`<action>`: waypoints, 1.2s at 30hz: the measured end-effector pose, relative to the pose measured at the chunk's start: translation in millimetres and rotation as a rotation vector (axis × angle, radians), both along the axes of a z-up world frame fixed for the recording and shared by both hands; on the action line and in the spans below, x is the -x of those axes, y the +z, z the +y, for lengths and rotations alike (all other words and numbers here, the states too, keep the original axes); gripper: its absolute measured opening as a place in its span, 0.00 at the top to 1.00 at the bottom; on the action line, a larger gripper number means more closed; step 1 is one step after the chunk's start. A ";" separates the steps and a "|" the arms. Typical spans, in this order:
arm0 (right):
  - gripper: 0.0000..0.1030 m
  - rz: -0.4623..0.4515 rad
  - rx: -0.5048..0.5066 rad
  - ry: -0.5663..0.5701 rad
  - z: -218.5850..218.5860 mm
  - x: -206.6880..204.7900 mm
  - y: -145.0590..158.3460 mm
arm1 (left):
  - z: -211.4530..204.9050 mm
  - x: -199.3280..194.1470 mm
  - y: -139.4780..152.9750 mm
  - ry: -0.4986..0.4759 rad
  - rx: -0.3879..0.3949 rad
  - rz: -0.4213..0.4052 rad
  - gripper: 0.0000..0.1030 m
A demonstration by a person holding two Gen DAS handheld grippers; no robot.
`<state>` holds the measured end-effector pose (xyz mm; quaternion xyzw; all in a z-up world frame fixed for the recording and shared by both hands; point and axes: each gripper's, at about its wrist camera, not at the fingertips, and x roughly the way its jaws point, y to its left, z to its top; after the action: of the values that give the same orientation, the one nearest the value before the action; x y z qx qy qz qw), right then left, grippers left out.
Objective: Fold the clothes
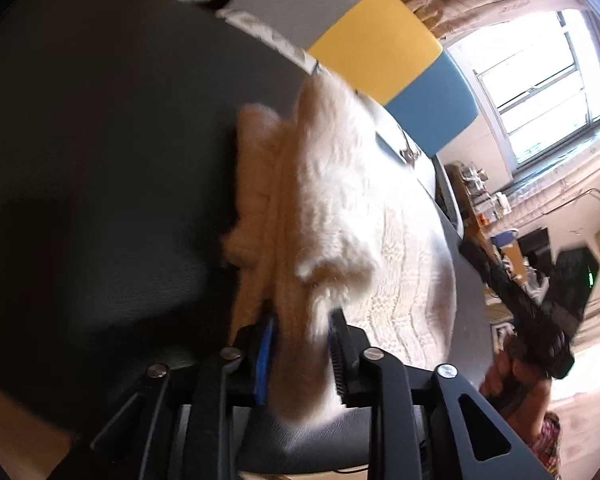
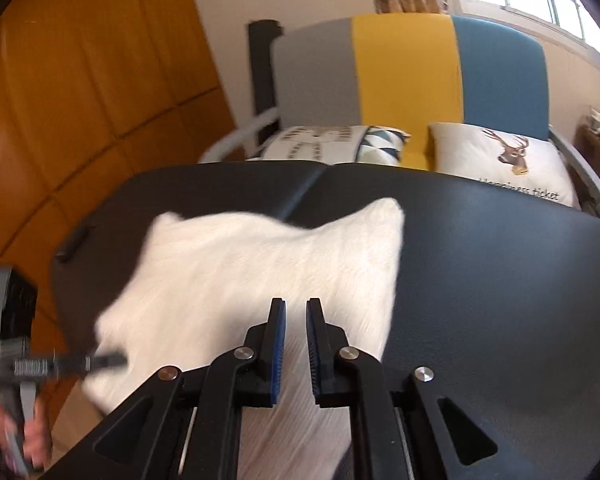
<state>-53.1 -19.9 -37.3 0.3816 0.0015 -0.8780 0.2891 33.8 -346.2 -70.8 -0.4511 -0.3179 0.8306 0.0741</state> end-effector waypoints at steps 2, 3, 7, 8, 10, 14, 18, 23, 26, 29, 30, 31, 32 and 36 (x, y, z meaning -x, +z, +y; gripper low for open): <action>0.90 -0.004 -0.030 0.017 -3.6 -14.0 -1.7 | -7.3 -12.4 26.1 0.049 0.065 0.065 0.67; 0.90 -0.005 -0.051 0.024 -7.7 -18.6 -5.4 | -10.7 -18.7 39.9 0.077 0.101 0.102 0.64; 0.90 -0.019 -0.061 0.069 -19.5 -33.6 -19.9 | 7.1 -7.4 80.7 0.048 0.206 0.227 0.47; 0.90 -0.025 -0.058 0.082 -24.5 -35.0 -24.3 | 18.1 2.3 84.5 0.011 0.238 0.237 0.46; 0.90 -0.049 -0.064 0.112 -33.4 -42.7 -32.5 | 43.4 23.4 85.0 -0.073 0.312 0.239 0.46; 0.90 -0.131 -0.025 0.091 -30.5 -44.4 -53.7 | 81.0 68.9 61.6 -0.159 0.437 0.147 0.47; 0.90 -0.149 0.010 0.081 -22.8 -45.5 -60.4 | 78.8 92.2 23.7 -0.147 0.486 0.060 0.50; 0.90 -0.112 -0.032 0.100 -26.1 -50.6 -62.0 | 61.2 100.0 -5.1 -0.105 0.464 0.014 0.48; 0.90 -0.117 -0.042 0.105 -27.2 -50.1 -60.5 | 38.2 100.6 -30.6 -0.076 0.322 -0.036 0.24; 0.84 -0.126 -0.001 0.123 -16.0 -48.0 -38.5 | 20.2 98.1 -39.3 -0.062 0.172 -0.043 0.24; 0.75 -0.110 0.028 0.129 -9.3 -47.7 -27.5 | 17.7 97.0 -36.4 -0.064 0.152 -0.035 0.24; 0.74 -0.093 0.031 0.123 -2.7 -45.2 -18.5 | 15.8 96.9 -32.2 -0.071 0.134 -0.029 0.25; 0.74 -0.080 0.034 0.116 4.2 -42.2 -9.8 | 13.9 97.3 -28.1 -0.078 0.117 -0.024 0.25; 0.48 -0.215 0.091 0.026 41.6 2.0 2.0 | 4.5 106.4 -13.6 -0.094 0.054 -0.047 0.24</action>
<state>-55.1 21.7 -35.3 0.4598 -0.0645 -0.8274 0.3160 -72.6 -341.8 -84.3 -0.4869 -0.2757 0.8235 0.0935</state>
